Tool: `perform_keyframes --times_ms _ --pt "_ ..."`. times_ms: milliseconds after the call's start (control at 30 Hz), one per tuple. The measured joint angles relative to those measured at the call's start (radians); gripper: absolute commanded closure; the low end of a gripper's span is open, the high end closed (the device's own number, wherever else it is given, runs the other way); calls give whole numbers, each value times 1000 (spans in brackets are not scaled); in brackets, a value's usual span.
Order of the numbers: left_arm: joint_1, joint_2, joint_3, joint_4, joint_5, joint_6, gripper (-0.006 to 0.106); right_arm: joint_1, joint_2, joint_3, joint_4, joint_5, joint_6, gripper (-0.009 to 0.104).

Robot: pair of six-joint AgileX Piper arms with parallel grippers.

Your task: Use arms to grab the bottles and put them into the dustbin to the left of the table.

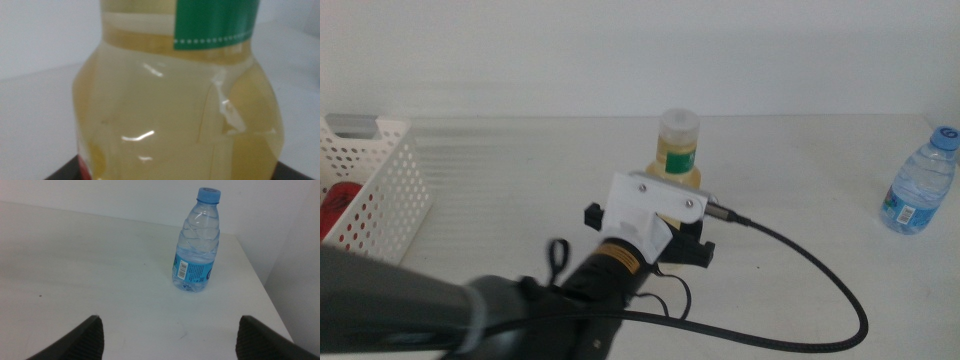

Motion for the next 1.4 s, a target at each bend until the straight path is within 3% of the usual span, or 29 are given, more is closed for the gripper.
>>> perform_keyframes --times_ms 267,600,700,867,1167,1400 --pt "-2 -328 21 -33 302 188 105 0 0 0 0 0 0 25" --pt "-1 -555 22 -317 346 538 105 0 0 0 0 0 0 25" --pt "21 -599 25 -326 410 592 105 0 0 0 0 0 0 25" --pt "133 -631 22 -140 628 401 105 0 0 0 0 0 0 25" --pt "459 -631 -150 320 1199 -146 105 0 0 0 0 0 0 25" --pt "674 -621 -353 440 1628 -277 105 0 0 0 0 0 0 25"
